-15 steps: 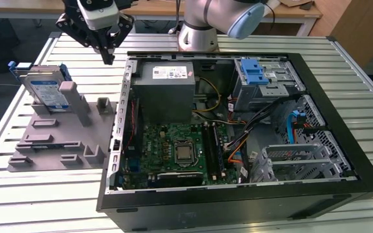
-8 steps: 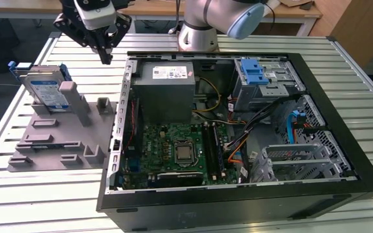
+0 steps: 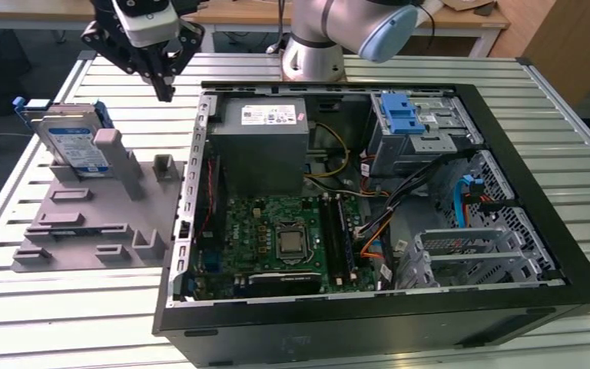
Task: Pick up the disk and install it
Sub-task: 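Reach for the disk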
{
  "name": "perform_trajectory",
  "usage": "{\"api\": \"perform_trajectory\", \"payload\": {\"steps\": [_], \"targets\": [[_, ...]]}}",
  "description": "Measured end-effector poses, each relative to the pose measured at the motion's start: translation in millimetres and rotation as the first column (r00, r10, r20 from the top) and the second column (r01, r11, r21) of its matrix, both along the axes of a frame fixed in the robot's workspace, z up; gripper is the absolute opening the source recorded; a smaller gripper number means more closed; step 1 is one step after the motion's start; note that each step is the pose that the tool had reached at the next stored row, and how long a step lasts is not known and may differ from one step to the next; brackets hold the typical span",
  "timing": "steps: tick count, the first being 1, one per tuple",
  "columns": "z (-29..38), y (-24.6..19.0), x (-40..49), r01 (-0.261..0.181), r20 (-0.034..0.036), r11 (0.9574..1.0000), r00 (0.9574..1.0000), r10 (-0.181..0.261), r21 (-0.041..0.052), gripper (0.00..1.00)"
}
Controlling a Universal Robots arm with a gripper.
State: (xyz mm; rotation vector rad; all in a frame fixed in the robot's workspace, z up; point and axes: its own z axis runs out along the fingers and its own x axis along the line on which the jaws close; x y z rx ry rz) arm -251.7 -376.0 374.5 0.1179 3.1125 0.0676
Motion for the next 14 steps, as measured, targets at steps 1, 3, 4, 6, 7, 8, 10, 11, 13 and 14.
{"api": "perform_trajectory", "payload": {"steps": [1, 3, 4, 6, 7, 8, 10, 11, 13, 14], "targets": [[-0.1, 0.2, -0.5, 0.0, 0.0, 1.0, 1.0, 0.0, 0.0, 0.11], [-0.4, 0.7, -1.6, 0.0, 0.0001, 1.0, 1.0, 0.0, 0.0001, 0.11], [-0.5, 0.9, -2.2, 0.0, 0.0001, 1.0, 1.0, 0.0, 0.0001, 0.11], [-0.6, 1.4, -3.3, 0.0, 0.0, 1.0, 1.0, 0.0, 0.0, 0.11], [-0.7, 1.7, -3.8, 0.0, 0.0, 1.0, 1.0, 0.0, 0.0, 0.11], [-0.7, 2.0, -4.4, 0.0, 0.0, 1.0, 1.0, 0.0, 0.0, 0.11], [-1.0, 2.5, -5.5, 0.0, 0.0, 1.0, 1.0, 0.0, 0.0, 0.11], [-1.1, 2.8, -6.0, 0.0, 0.0, 1.0, 1.0, 0.0, 0.0, 0.11], [-1.3, 3.4, -7.0, 0.0, 0.0, 1.0, 1.0, 0.0, 0.0, 0.11], [-1.4, 3.7, -7.5, 0.0, -0.0001, 1.0, 1.0, 0.0, 0.0, 0.11]]}}
